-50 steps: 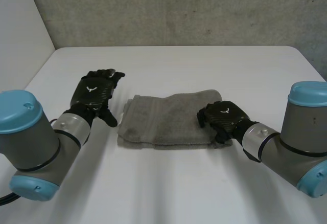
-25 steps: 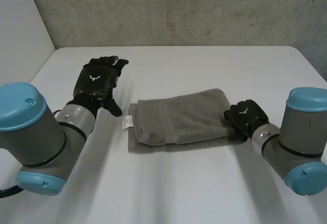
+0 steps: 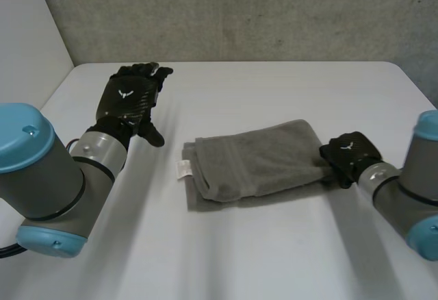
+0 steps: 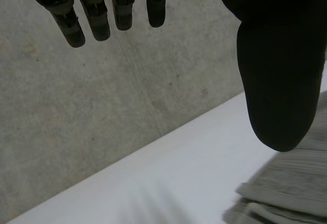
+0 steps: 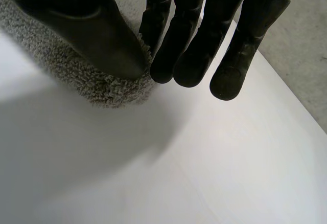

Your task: Fold the laundry

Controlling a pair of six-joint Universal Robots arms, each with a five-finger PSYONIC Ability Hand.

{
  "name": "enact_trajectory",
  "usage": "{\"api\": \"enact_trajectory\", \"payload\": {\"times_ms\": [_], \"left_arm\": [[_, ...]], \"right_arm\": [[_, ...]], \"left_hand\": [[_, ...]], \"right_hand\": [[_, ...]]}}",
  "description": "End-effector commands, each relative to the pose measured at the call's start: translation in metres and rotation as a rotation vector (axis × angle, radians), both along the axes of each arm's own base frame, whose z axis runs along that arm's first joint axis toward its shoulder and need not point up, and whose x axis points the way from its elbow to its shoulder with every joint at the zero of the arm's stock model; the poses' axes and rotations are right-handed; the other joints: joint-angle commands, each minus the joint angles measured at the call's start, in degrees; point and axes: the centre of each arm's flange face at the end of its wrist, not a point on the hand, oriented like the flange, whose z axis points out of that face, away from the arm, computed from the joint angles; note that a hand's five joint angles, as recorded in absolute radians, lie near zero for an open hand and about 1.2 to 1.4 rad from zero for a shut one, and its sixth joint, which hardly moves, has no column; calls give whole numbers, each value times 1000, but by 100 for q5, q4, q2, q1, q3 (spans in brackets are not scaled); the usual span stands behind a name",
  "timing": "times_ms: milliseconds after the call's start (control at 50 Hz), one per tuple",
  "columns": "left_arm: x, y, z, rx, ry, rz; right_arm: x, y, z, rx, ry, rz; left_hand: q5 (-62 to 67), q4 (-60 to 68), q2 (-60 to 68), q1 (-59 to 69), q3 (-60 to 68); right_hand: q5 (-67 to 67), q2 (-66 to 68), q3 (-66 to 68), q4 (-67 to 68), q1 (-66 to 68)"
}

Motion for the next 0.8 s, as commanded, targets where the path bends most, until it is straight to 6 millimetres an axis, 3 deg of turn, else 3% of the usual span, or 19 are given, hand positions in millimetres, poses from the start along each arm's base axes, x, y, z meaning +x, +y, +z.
{"api": "enact_trajectory", "payload": {"times_ms": [20,200,240,280,300,320,340,400,440,460,500,520,560,640,680,720,740,760,800], "left_arm": [[-1,-2,19,-32,19,2],[-2,-2,38,-39,43,-2],[-2,-2,45,-37,71,-5],[-3,-3,48,-36,89,-7],[-3,-3,48,-36,90,-7],[-4,-2,52,-36,110,-13],[-5,0,55,-31,130,-20],[-7,1,57,-17,170,-27],[-7,0,58,-12,182,-20],[-6,0,57,-7,189,-9],[-5,-1,55,1,189,2],[-5,-1,55,1,189,3],[-5,-1,52,10,188,12],[-5,-1,50,14,186,13],[-6,-1,49,17,184,13],[-7,-3,43,32,178,14],[-7,-3,43,32,178,14],[-8,-4,39,42,173,15],[-8,-5,35,50,169,16]], "right_arm": [[-20,17,25,27,122,28],[-10,23,70,-92,142,92],[5,31,78,-127,130,140],[43,54,90,-193,100,282],[43,54,90,-193,100,283],[63,68,91,-217,85,366],[82,82,90,-240,78,443],[99,94,85,-255,67,512],[128,115,77,-279,43,612],[128,115,77,-279,43,612],[148,131,53,-234,45,684],[148,131,53,-233,45,684],[158,141,30,-185,75,713],[159,142,21,-157,82,701],[158,140,23,-157,75,678],[155,136,38,-158,17,606],[155,136,38,-158,16,605],[153,134,53,-159,-48,565],[148,127,65,-146,-120,518]], "left_hand": [[-174,69,51,32,45],[-174,69,51,32,45],[-174,69,51,32,45],[-174,69,51,32,45],[-174,69,51,32,45],[-174,69,51,32,45],[-174,69,51,32,45],[-174,69,51,32,45],[-174,69,51,32,45],[-174,69,51,32,45],[-174,69,51,32,45],[-174,69,51,32,45],[-174,69,51,32,45],[-174,69,51,32,45],[-174,69,51,32,45],[-174,69,51,32,45],[-174,69,51,32,45],[-174,69,51,32,45],[-174,69,51,32,45]], "right_hand": [[355,298,342,321,476],[355,298,342,321,476],[355,298,342,321,476],[355,298,342,321,476],[355,298,342,321,476],[355,298,342,321,476],[355,298,342,321,476],[355,298,342,321,476],[355,298,342,321,476],[355,298,342,321,476],[355,298,342,321,476],[355,298,342,321,476],[355,298,342,321,476],[355,298,342,321,476],[-597,-654,-611,-632,-477],[-5152,-5209,-5166,-5187,-5031],[-5173,-5230,-5186,-5207,-5052],[-6538,-6595,-6552,-6573,-6418],[-6645,-6702,-6658,-6679,-6524]]}}
